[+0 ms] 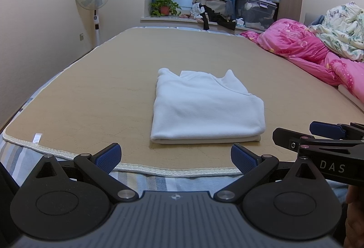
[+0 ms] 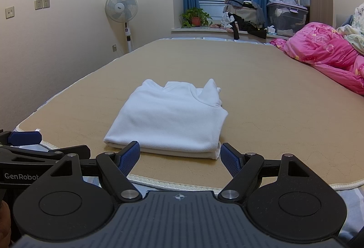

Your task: Fold small clothes

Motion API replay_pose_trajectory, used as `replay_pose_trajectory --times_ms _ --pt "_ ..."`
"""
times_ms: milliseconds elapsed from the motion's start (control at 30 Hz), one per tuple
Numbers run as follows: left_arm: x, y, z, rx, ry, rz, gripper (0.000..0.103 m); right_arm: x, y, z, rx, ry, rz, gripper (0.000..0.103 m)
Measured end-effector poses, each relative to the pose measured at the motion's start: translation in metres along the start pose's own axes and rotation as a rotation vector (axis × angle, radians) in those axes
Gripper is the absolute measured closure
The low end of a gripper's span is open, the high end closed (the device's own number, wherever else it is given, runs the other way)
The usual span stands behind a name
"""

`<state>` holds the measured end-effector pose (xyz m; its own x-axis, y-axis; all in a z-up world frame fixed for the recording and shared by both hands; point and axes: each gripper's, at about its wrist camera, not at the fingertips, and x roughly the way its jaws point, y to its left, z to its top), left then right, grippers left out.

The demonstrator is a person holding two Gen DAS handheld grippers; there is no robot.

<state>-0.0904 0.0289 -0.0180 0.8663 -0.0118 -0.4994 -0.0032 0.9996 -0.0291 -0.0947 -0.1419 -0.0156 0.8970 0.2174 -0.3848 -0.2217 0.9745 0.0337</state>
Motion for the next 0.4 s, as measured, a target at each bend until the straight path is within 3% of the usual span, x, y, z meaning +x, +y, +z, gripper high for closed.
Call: replay_pose_trajectory --times_ms 400 --pt "0.0029 0.0035 0.0001 0.007 -0.007 -0.004 0.000 0.0008 -0.0033 -0.0010 0.002 0.004 0.000 0.024"
